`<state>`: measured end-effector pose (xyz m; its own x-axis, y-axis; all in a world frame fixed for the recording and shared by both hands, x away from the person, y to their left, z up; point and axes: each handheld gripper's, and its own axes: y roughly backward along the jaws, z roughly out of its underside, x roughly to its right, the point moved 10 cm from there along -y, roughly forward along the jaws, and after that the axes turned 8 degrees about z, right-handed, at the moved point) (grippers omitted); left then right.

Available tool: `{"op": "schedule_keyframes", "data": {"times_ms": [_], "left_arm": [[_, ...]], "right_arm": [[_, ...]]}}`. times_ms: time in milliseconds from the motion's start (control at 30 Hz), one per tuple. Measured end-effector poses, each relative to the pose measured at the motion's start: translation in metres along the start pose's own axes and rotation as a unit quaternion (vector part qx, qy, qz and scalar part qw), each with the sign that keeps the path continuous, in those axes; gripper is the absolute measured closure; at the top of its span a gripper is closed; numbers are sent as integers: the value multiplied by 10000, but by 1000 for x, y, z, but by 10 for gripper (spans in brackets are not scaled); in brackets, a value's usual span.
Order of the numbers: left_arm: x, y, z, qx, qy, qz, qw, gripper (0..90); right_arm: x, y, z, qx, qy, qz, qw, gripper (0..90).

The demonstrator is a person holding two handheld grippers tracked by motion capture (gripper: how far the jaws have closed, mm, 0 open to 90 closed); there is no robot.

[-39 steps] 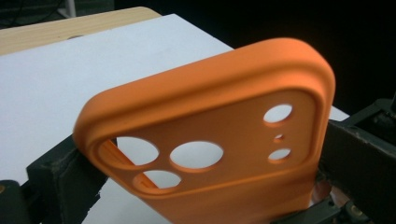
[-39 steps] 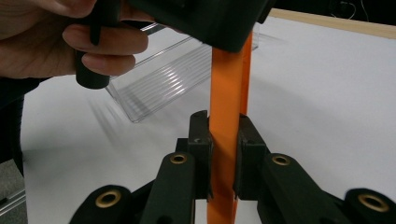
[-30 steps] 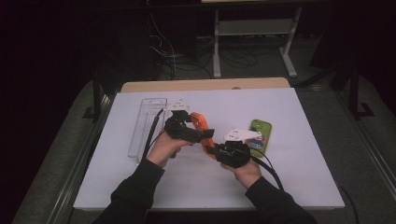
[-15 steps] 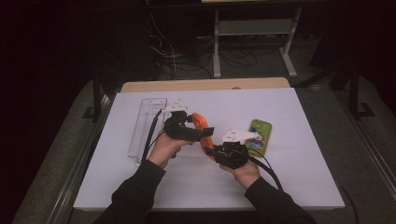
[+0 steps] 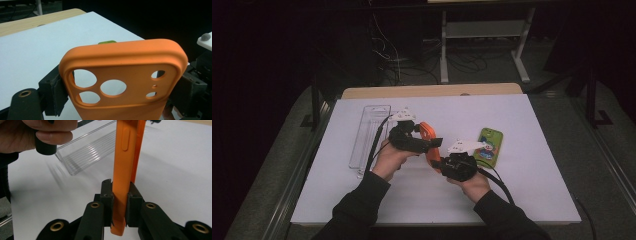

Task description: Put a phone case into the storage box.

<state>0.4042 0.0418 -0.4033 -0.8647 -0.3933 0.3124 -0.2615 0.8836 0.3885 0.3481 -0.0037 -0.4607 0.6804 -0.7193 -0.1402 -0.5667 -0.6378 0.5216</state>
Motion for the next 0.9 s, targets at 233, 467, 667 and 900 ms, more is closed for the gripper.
{"op": "schedule_keyframes", "data": {"times_ms": [233,467,667,900], "left_arm": [[-5,5,-2,11,-47,-160,9999,152],[-9,11,-6,5,-104,-319,9994,152],[-13,17,-11,-47,-197,-411,9990,151],[-20,24,-19,-255,-327,-644,9971,152]], "right_arm": [[7,0,6,-229,122,110,9996,441],[20,13,26,-720,380,124,9966,262],[32,28,44,-934,654,326,9929,131],[52,51,58,-990,681,594,9910,49]]}}
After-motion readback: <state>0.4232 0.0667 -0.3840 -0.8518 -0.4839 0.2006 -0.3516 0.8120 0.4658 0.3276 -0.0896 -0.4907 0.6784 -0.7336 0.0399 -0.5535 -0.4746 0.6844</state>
